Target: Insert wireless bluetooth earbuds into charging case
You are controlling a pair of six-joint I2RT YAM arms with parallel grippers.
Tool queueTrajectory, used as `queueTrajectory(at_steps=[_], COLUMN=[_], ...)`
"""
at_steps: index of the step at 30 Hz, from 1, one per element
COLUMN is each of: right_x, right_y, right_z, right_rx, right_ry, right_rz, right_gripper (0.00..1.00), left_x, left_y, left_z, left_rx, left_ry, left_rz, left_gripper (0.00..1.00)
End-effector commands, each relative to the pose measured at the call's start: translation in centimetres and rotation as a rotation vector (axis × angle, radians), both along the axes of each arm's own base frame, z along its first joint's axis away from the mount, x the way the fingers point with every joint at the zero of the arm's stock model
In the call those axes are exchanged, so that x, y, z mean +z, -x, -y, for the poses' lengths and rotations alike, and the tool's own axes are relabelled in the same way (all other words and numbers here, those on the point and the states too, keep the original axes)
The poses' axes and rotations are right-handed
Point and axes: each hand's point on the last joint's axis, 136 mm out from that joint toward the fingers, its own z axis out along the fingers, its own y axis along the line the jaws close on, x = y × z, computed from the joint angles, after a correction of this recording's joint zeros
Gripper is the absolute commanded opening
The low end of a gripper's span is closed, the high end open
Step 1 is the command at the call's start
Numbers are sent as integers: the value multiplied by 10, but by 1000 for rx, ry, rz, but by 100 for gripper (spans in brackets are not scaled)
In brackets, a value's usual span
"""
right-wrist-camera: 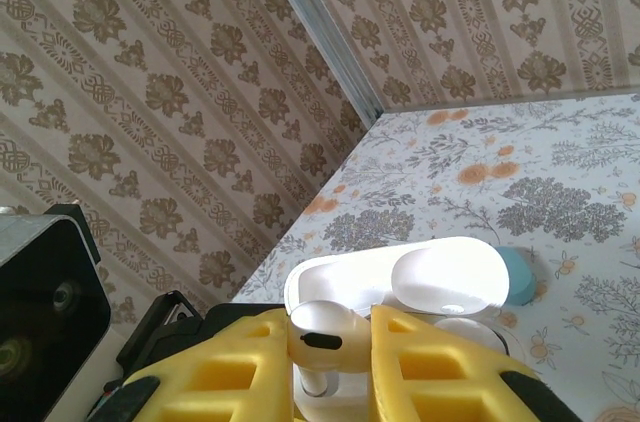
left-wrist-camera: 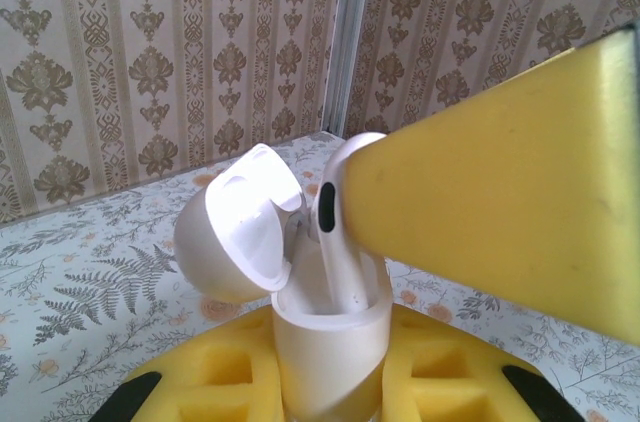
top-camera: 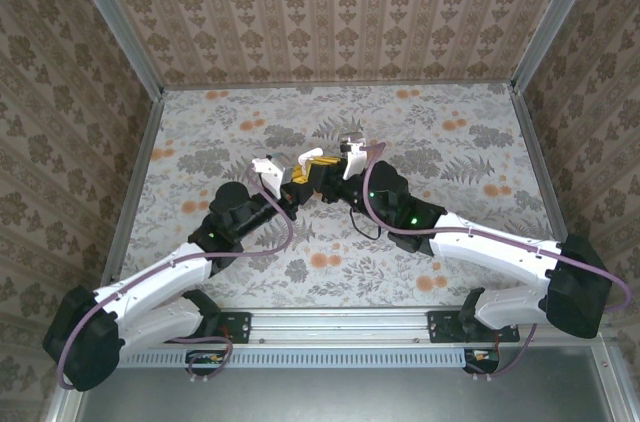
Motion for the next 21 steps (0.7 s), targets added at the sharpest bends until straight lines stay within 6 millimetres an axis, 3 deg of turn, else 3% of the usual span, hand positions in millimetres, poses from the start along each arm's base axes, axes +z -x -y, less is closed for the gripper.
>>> queueTrajectory(at_steps=[1, 13, 21], right_x=[-21, -27, -28], right_y=[29, 37, 52], right_z=[-18, -23, -34], right_rx=[160, 212, 342], right_ry=[28, 41, 77], right_rz=[-47, -65, -61], right_gripper=[20, 20, 21], left_x=[60, 63, 66], left_y=[-2, -1, 5], left_z=[-5, -3, 0], left_rx=[31, 17, -22], left_ry=[158, 180, 195], left_rz=[126, 129, 166], left_gripper=[0, 0, 0])
